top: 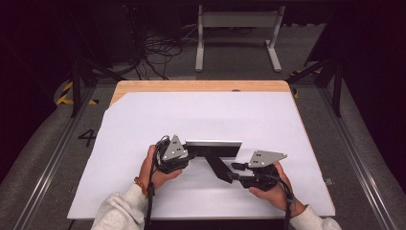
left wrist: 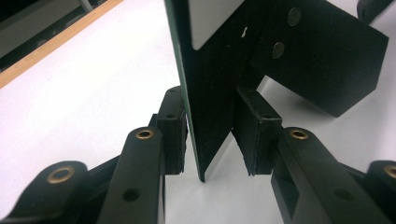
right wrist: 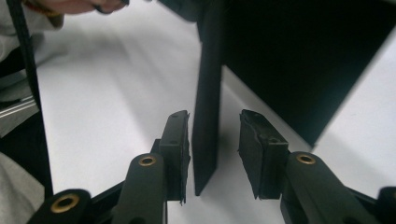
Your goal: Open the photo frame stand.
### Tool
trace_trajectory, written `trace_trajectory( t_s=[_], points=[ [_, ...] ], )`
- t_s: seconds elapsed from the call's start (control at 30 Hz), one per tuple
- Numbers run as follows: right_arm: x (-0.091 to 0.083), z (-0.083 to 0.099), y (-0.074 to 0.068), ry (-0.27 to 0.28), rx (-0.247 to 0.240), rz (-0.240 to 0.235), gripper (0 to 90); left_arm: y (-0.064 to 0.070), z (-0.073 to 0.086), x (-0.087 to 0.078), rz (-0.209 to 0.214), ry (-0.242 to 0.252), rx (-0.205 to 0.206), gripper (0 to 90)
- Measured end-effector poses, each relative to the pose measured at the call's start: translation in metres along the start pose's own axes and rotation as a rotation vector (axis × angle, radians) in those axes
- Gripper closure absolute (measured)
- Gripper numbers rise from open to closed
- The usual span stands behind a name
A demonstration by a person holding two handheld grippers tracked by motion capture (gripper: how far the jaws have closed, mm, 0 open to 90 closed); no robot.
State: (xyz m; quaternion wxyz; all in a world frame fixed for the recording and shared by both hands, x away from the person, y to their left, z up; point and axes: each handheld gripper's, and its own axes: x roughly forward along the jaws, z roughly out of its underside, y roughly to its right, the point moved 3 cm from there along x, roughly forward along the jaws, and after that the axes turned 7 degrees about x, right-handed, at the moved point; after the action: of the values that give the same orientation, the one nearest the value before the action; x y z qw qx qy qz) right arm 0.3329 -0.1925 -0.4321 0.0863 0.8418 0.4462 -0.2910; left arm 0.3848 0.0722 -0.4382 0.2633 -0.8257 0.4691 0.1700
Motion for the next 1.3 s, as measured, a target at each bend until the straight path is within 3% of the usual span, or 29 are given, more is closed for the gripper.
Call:
trace_trajectory(
  t_s=[0.2,0.4,0.43,0.6,0.97,1.13,1.3],
  points=[
    [-0.009,-0.003,0.005,0.047,0.001,0.057,64.5,0.001,0.0,-0.001,0.011,0.0,0.0,66.5],
    [-0.009,-0.001,0.011,0.054,-0.019,0.164,74.7,0.003,0.001,-0.003,0.033,-0.005,0.01,68.7],
    [-0.009,-0.001,0.011,0.054,-0.019,0.164,74.7,0.003,0.001,-0.003,0.033,-0.005,0.01,68.9],
    [-0.011,0.001,0.02,0.062,0.011,0.224,75.7,0.003,0.001,-0.002,0.037,0.0,0.0,68.9],
    [-0.005,-0.001,0.023,0.074,-0.01,0.24,78.1,0.002,0.002,-0.003,0.045,0.001,-0.011,69.3],
    [-0.006,-0.004,0.027,0.105,-0.002,0.255,78.9,0.002,0.003,-0.003,0.052,0.011,-0.02,69.5],
    [-0.004,-0.007,0.025,0.105,-0.031,0.261,80.1,0.002,0.003,-0.004,0.06,0.008,-0.012,70.3]
  ],
)
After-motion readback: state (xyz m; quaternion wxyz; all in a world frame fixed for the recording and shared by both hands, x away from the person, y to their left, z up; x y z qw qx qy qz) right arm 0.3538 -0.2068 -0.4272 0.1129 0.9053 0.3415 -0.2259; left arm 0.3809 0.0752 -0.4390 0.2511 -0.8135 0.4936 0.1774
